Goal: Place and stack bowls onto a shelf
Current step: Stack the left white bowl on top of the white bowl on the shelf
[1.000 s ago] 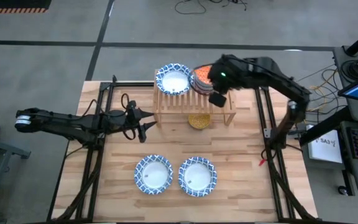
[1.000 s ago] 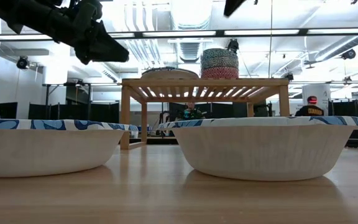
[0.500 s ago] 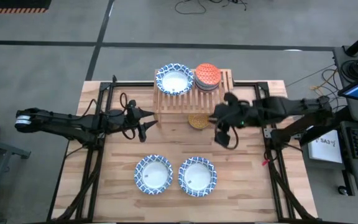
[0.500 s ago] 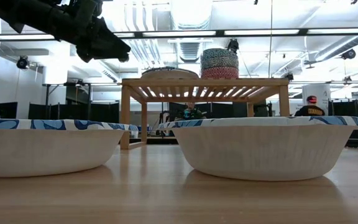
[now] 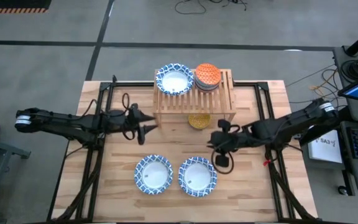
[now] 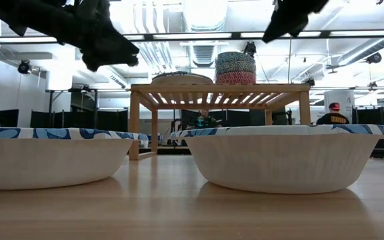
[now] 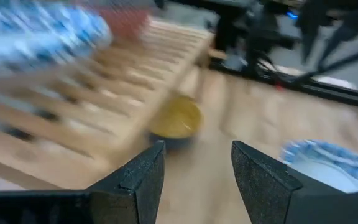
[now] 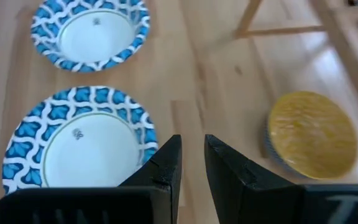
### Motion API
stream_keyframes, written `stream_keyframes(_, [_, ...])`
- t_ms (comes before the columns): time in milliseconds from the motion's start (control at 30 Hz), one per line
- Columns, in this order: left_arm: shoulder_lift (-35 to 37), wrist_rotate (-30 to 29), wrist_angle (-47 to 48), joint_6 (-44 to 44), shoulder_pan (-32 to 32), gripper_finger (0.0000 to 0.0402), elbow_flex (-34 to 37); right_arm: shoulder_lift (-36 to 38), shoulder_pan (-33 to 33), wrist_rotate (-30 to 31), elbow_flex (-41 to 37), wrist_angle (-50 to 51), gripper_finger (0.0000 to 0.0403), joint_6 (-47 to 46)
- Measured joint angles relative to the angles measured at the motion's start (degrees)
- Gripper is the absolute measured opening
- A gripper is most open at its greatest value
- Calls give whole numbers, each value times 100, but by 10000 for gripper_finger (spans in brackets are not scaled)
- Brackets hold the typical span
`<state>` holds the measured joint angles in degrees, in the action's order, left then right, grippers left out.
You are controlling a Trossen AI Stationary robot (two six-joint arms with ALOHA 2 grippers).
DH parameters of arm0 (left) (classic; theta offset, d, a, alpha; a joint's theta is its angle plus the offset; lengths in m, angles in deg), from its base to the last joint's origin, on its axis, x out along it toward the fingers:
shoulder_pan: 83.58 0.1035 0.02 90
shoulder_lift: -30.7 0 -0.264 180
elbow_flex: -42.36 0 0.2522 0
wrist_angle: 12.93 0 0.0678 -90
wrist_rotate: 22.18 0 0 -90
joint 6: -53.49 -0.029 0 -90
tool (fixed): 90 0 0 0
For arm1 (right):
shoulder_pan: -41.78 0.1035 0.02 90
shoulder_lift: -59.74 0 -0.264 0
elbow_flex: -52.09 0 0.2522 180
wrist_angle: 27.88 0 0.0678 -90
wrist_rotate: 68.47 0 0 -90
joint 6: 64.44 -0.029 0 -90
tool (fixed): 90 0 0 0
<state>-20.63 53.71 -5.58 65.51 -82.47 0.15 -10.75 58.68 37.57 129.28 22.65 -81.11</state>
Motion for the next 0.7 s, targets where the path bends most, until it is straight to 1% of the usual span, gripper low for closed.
stream_keyframes(67, [0, 452, 326, 383, -7, 168, 0, 19, 98, -3, -283, -364, 59, 15])
stream_keyframes(133, [-1, 736, 693, 882, -43, 168, 0, 39, 192, -5, -541, -689, 59, 73])
stream_keyframes(233, [0, 827, 1366, 1669, -152, 168, 0, 95, 297, -14, -827, -1103, 59, 218])
stream_keyframes(400, [-123, 1071, 2371, 2697, -470, 168, 4, 168, 311, 2, -1230, -1985, 59, 826])
stream_keyframes(500, [-457, 1101, 2385, 3102, -831, 168, 9, 193, 309, -1, -1486, -2720, 59, 1311])
stream_keyframes(600, [-899, 1124, 2395, 3315, -1252, 168, 9, 216, 309, -3, -1716, -3304, 59, 1679])
stream_keyframes(700, [-1386, 1124, 2432, 3417, -1690, 168, -31, 226, 309, -1, -1828, -3503, 59, 1850])
